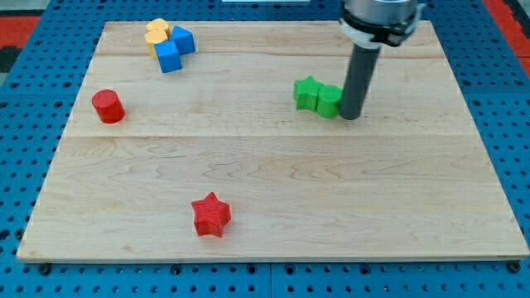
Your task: Adjust the green blocks vertically to each other
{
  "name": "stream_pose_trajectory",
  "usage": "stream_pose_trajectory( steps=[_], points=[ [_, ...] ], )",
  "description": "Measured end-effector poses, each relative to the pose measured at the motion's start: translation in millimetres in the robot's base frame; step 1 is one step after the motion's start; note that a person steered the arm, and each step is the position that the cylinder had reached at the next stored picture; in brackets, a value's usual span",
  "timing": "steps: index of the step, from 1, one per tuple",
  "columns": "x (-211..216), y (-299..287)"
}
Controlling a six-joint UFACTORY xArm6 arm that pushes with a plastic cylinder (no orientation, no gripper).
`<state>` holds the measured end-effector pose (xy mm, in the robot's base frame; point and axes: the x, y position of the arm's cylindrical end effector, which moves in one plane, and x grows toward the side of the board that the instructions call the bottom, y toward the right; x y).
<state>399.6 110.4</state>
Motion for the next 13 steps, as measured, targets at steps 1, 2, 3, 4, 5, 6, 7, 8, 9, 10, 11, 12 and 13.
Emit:
stream_pose_trajectory(
  steps=[1, 2, 3, 4, 5, 6, 7, 8, 9, 10, 11, 12, 13],
  points=[
    [-9, 0],
    [-20, -3],
    [-55, -2],
    [-82, -38],
    [-79, -102],
    [-76, -106],
    [-117, -106],
    [-117, -150],
    [-78, -136],
    [-43, -109],
    [-22, -66],
    [17, -87],
    [35, -102]
  ],
)
